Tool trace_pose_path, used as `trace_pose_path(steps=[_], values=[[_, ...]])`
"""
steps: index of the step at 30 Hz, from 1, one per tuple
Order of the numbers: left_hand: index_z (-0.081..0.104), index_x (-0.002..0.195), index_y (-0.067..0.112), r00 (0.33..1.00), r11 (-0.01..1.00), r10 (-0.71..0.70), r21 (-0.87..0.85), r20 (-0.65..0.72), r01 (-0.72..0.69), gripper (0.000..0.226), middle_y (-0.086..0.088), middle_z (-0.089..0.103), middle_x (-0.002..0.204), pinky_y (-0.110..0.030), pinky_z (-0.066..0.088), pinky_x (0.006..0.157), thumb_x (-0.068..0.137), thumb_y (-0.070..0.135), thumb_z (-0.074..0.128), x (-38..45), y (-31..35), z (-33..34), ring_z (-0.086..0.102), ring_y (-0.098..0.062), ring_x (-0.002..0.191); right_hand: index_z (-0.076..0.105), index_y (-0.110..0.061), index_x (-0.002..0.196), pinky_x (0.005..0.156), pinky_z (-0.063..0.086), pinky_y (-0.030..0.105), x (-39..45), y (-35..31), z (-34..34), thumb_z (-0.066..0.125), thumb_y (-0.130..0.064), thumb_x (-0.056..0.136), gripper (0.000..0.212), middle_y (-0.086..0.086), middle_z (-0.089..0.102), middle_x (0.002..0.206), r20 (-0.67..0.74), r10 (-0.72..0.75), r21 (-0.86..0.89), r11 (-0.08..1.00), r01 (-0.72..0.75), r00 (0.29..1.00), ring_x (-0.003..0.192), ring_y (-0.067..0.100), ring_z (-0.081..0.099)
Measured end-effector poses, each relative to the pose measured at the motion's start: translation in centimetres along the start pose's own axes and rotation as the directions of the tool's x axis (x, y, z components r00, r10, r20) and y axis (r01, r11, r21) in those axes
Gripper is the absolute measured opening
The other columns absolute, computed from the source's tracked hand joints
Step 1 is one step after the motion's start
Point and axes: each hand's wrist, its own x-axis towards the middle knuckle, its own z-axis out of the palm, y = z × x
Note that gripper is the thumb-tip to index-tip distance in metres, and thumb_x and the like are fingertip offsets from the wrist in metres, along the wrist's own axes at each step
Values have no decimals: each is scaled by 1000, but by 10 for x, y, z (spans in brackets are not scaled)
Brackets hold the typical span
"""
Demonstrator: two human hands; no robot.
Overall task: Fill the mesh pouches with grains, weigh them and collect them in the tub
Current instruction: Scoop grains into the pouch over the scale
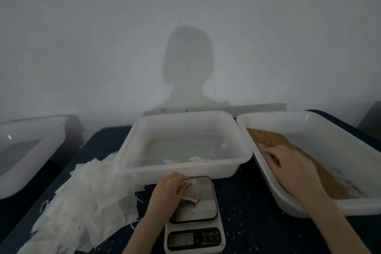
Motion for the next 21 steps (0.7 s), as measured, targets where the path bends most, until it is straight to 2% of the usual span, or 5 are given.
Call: trace_pose_path(steps=[3,6,9,13,21], values=[[66,107,29,998,998,-58,12,24,58,19,15,63,100,-19,45,77,94,38,54,-4,-6,-2,56,-3,90,74,-22,95,52,35,1,-9,-55,8,72,-13,82,16,-13,69,79,-97,-297,233,921,311,950,59,-11,50],[61,105,37,992,987,-123,-104,31,126,15,22,63,93,-16,46,75,90,40,59,-9,-10,-6,58,2,87,74,-25,98,63,45,6,-21,-86,44,67,-21,86,15,-15,72,87,-27,-368,363,863,352,930,69,-9,58],[55,108,40,985,977,-174,-127,0,172,24,23,61,91,-19,48,74,86,47,59,-18,-18,-9,57,5,85,74,-23,101,66,54,19,-29,-92,85,66,-17,88,17,-10,74,86,12,-258,475,852,221,966,70,3,65],[49,115,44,970,954,-239,-193,-35,228,36,26,57,101,-19,46,82,82,52,61,-26,-28,-9,53,6,95,75,-18,96,67,52,14,-37,-83,123,69,-3,84,21,-11,72,83,-63,-6,626,779,44,998,73,-2,65],[59,94,32,872,821,-415,-520,-260,236,18,10,69,86,-14,50,70,97,18,47,-40,-40,-2,64,1,81,67,-29,88,51,40,8,-34,-70,138,59,-3,90,28,-21,63,64,17,266,758,625,-186,964,57,2,59]])
